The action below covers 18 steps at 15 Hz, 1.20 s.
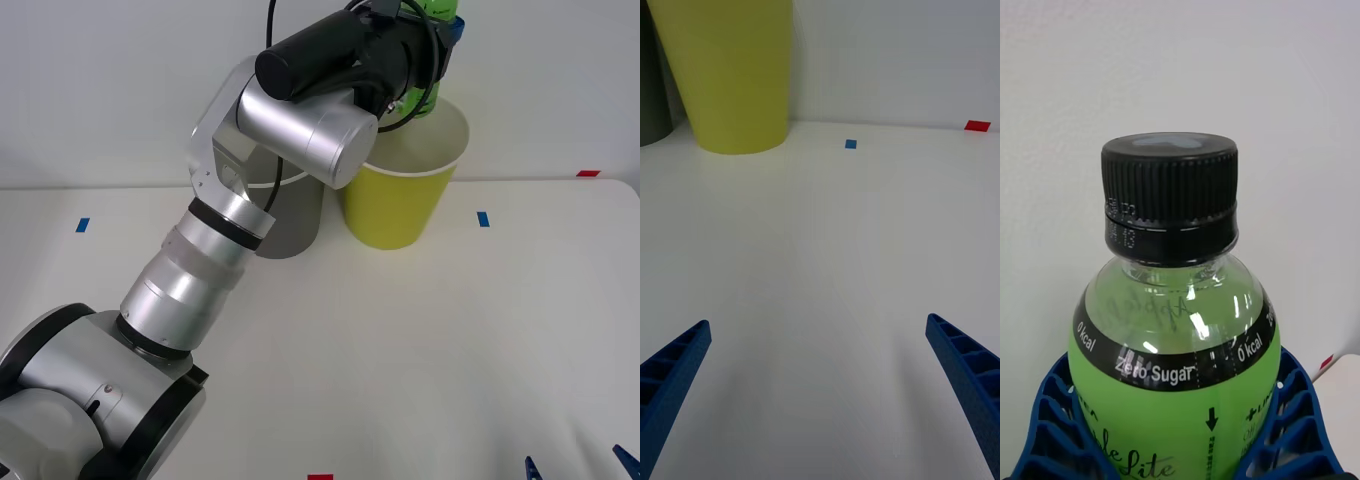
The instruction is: Put cans in the gray bin and PET bottles in the light green bin.
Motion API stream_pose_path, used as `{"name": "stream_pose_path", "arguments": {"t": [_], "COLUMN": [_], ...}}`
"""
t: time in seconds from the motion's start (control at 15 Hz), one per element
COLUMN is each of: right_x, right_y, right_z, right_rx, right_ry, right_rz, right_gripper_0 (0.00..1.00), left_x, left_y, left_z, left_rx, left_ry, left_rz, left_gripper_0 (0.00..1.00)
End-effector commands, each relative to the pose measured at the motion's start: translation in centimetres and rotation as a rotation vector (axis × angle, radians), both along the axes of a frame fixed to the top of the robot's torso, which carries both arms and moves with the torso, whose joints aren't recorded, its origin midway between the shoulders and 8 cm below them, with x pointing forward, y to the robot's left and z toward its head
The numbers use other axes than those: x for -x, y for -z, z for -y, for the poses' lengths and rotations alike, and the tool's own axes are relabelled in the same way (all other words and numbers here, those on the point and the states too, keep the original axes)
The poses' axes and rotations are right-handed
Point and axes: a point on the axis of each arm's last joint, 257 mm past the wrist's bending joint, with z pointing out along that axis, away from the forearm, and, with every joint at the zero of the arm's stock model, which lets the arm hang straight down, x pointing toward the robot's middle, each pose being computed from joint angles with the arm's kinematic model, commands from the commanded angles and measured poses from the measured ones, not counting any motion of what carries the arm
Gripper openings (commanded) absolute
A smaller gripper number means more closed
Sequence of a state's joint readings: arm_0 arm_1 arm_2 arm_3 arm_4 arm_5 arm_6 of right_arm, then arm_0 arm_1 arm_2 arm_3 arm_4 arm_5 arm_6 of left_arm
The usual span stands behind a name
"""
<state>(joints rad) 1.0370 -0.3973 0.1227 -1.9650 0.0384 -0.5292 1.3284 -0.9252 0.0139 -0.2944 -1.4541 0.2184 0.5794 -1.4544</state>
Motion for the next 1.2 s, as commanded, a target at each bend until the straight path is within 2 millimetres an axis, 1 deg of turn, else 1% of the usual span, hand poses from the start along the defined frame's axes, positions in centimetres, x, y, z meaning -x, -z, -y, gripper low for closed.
{"name": "stream_pose_path", "arguments": {"t": [0.07,0.33,0.53,0.67,1.0,1.07,1.13,1.2], "right_x": [0.0,0.0,0.0,0.0,0.0,0.0,0.0,0.0], "right_y": [0.0,0.0,0.0,0.0,0.0,0.0,0.0,0.0], "right_z": [0.0,0.0,0.0,0.0,0.0,0.0,0.0,0.0], "right_rx": [0.0,0.0,0.0,0.0,0.0,0.0,0.0,0.0], "right_ry": [0.0,0.0,0.0,0.0,0.0,0.0,0.0,0.0], "right_rz": [0.0,0.0,0.0,0.0,0.0,0.0,0.0,0.0], "right_gripper_0": [1.0,1.0,1.0,1.0,1.0,1.0,1.0,1.0], "left_x": [-0.1,-0.3,-0.6,0.1,2.6,3.3,4.3,5.2], "left_y": [0.0,-0.2,0.0,-0.2,-3.0,-3.0,-2.5,-2.4], "left_z": [-0.1,-0.9,-2.0,-3.3,-7.5,-8.5,-9.6,-11.0], "left_rx": [0.001,0.0,-0.007,-0.045,-0.135,-0.136,-0.133,-0.128], "left_ry": [-0.002,-0.009,-0.013,-0.014,-0.06,-0.066,-0.07,-0.083], "left_rz": [-0.001,0.002,-0.015,-0.049,-0.042,-0.032,-0.018,0.007], "left_gripper_0": [1.0,1.0,1.0,1.0,1.0,1.0,1.0,1.0]}}
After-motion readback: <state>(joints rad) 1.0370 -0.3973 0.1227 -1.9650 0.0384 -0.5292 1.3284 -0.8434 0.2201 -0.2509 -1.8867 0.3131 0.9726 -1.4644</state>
